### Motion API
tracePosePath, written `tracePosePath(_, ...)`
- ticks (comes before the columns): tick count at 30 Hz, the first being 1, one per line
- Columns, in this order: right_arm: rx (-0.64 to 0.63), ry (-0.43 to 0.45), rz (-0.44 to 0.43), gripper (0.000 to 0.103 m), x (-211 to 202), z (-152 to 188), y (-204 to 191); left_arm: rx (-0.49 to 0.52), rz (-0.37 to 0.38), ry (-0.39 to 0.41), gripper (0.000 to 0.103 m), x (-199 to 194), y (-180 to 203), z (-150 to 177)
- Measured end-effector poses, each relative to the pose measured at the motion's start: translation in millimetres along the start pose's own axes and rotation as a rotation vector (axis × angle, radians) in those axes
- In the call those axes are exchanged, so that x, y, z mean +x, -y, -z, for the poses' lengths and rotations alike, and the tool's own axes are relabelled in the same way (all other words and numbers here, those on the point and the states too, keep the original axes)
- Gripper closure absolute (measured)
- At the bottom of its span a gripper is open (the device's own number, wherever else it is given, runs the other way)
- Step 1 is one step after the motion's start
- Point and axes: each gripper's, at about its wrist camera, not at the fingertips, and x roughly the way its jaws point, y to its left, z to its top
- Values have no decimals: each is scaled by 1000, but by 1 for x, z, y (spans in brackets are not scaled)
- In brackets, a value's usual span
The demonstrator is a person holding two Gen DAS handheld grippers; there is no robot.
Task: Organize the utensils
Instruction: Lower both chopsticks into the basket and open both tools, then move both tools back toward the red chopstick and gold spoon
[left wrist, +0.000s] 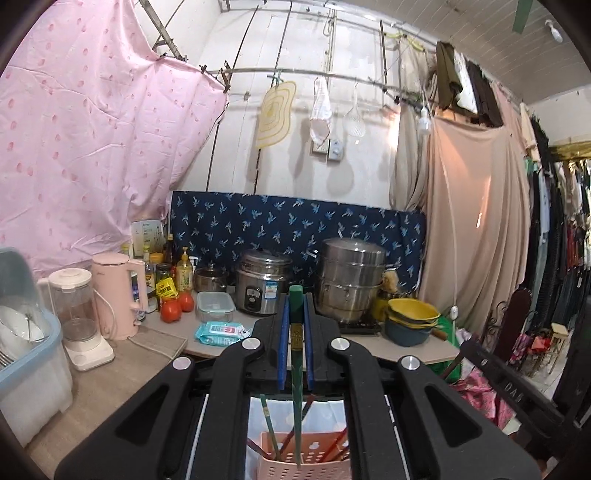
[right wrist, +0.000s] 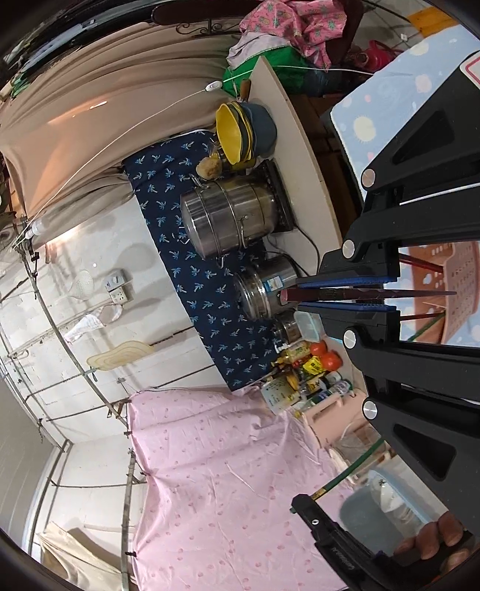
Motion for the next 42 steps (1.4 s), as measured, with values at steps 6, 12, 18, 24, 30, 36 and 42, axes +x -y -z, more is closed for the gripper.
tracePosePath(6,3,-2,17,96,30,4,3,-1,-12,-47,96,32,-7,15)
tracePosePath(12,2,-59,29,96,55,22,10,-4,-19,-70,96,51,-13,20)
tracePosePath(18,5,-99,34,96,68,36,18,0,-14,-59,96,57,-12,17)
tracePosePath(24,-7,-140,38,96,76,50,21,-8,-16,-102,96,69,-12,28)
tracePosePath(30,-6,-148,53,91,77,55,25,-17,-11,-129,96,73,-14,42)
tracePosePath(36,2,-149,64,81,71,58,28,-34,-21,-138,79,70,-20,49)
tracePosePath(42,-14,-154,65,77,64,62,26,-36,-31,-158,78,63,-23,58)
